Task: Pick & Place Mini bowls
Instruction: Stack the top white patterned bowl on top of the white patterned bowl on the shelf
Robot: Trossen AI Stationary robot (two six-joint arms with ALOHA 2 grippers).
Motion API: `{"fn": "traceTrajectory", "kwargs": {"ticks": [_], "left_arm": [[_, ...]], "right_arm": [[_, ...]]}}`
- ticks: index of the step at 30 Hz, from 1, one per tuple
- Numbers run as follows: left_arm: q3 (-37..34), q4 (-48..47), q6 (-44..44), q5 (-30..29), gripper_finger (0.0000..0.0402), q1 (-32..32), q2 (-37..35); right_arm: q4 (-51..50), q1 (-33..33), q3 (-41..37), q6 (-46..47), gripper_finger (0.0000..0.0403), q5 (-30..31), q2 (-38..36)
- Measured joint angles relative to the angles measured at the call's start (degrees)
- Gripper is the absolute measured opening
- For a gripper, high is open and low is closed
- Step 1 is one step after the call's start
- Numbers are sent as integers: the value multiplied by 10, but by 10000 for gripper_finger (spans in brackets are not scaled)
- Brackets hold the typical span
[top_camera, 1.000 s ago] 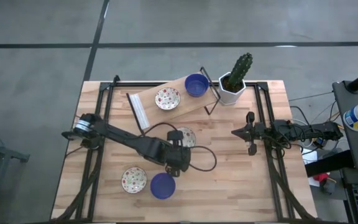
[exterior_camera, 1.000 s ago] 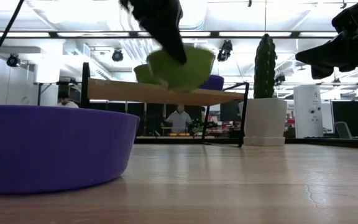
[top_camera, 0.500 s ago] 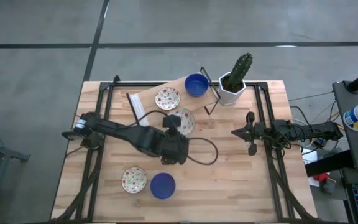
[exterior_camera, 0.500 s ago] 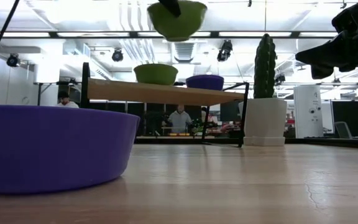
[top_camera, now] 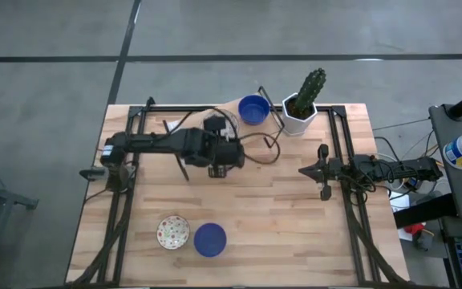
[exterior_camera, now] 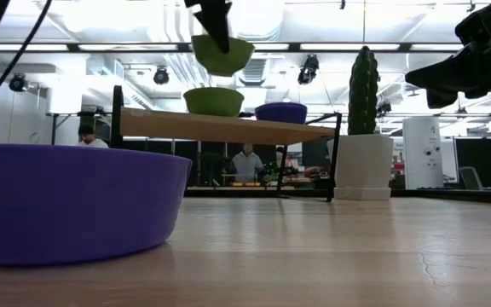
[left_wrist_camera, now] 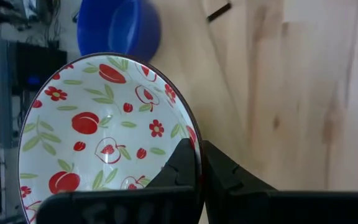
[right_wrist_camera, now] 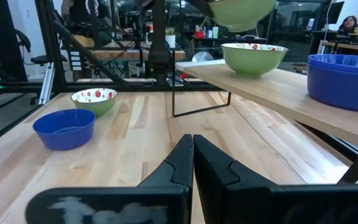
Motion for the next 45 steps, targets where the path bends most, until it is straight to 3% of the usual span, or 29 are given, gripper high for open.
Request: {"fn": "traceTrajectory", "kwargs": {"ticks": [8, 19, 28, 35, 39, 45], "left_arm": [[-1, 14, -3, 63, 1, 47, 0], [-2, 34, -28, 95, 1, 76, -1], [-8, 44, -66, 89, 1, 91, -19], [-124, 108, -80, 113, 1, 95, -94], [-204, 204, -71, 123, 1, 96, -154], [-253, 235, -58, 154, 4, 102, -195]], "right_arm": [[0, 0, 0, 0, 9, 0, 0], [0, 0, 0, 0, 9, 0, 0], [0, 0, 0, -1, 9, 0, 0], [0, 0, 0, 0, 8, 0, 0], [0, 0, 0, 0, 9, 0, 0], [0, 0, 0, -1, 9, 0, 0]]}}
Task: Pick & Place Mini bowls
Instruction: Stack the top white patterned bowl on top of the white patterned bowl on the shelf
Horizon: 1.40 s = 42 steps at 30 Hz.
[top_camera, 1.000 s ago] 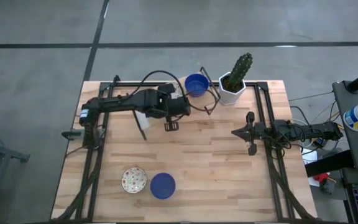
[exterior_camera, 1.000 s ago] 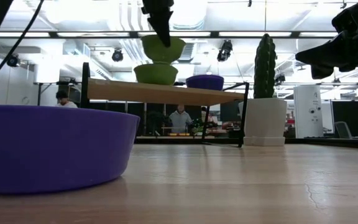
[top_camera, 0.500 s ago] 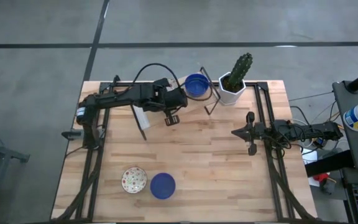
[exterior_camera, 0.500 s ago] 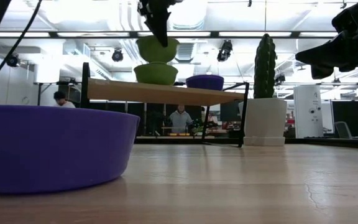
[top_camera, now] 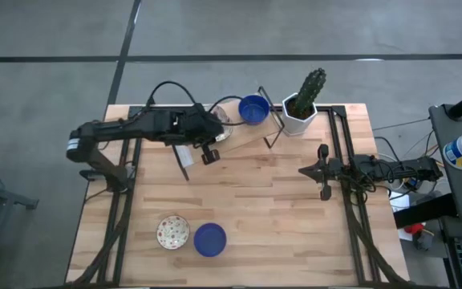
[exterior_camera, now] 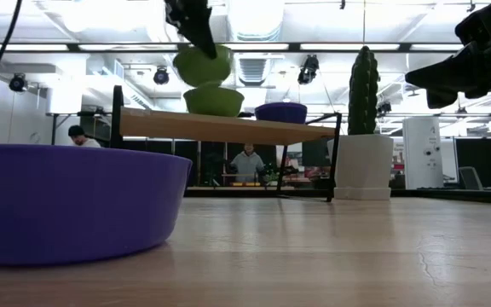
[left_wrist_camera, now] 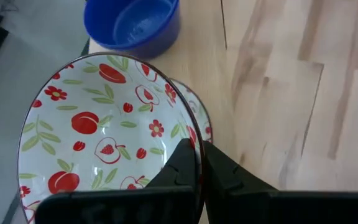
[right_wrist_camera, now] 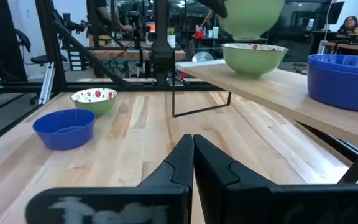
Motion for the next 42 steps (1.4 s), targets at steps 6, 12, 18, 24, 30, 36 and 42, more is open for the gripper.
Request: {"fn": "traceTrajectory", "kwargs": {"ticks": [6, 12, 18, 24, 30, 36, 42], "left_arm": [[0, 21, 26, 33, 4, 1, 18], [2, 5, 37, 32, 4, 1, 37], [2, 5, 45, 22, 4, 1, 42], [2, 10, 61, 16, 4, 1, 43], [2, 6, 82, 13, 5, 2, 69], [2, 5, 84, -12, 5, 2, 71], [12, 5, 85, -23, 5, 3, 64]], "right_arm": [[0, 0, 0, 1, 9, 0, 0], [0, 0, 0, 1, 9, 0, 0], [0, 0, 0, 0, 9, 0, 0], [0, 0, 0, 1, 9, 0, 0], [0, 0, 0, 0, 9, 0, 0], [0, 0, 0, 0, 9, 0, 0], [0, 0, 0, 1, 9, 0, 0]]}}
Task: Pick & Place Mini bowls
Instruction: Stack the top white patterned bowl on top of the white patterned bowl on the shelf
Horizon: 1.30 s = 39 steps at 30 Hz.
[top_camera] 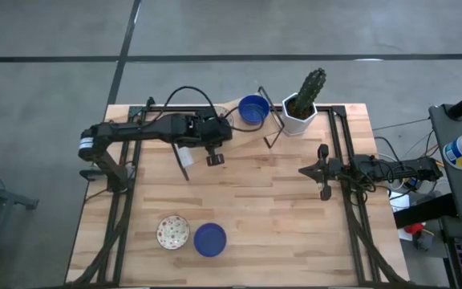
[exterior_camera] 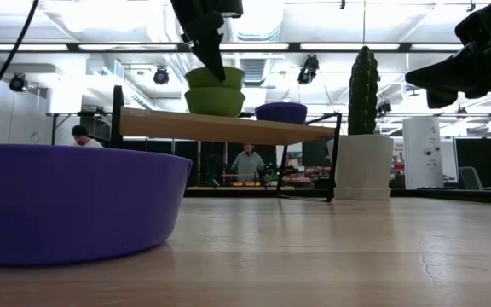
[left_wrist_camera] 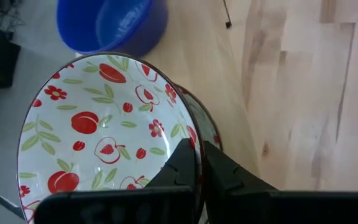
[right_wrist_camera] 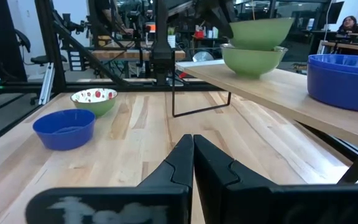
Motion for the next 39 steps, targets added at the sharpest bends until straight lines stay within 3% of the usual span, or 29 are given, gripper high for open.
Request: {"fn": "traceTrajectory", "kwargs": {"ticks": [29, 39], "left_arm": [[-5, -10, -20, -4, 5, 2, 3], [-6, -14, -18, 9, 53, 2, 3]], "right_arm": [[0, 0, 0, -1, 9, 0, 0], [0, 0, 0, 0, 8, 0, 0]]}}
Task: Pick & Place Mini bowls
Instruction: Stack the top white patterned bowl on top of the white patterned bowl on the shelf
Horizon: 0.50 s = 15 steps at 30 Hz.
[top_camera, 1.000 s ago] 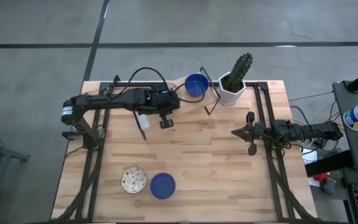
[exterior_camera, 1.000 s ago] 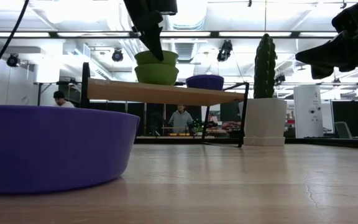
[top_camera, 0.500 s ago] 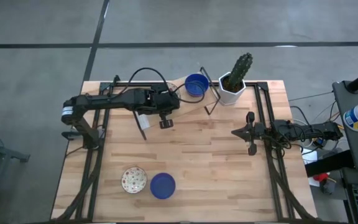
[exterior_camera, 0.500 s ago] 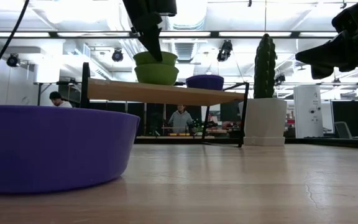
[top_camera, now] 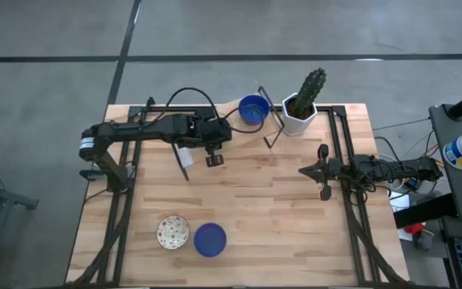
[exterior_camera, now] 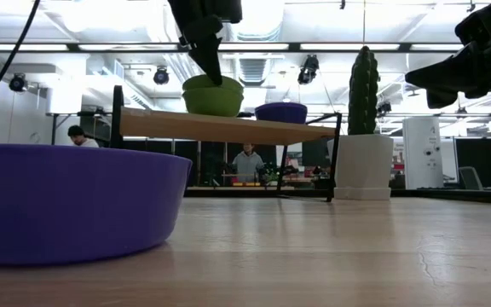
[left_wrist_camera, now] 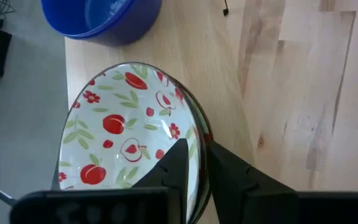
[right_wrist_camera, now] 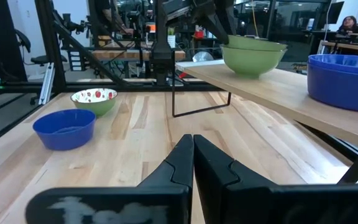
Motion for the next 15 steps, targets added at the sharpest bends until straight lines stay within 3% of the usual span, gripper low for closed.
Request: {"fn": "traceTrajectory", "kwargs": {"ticks": [15], "left_arm": [[38, -7, 5, -10, 57, -3, -2]], "right_arm": [[0, 0, 0, -1, 9, 0, 0]]}}
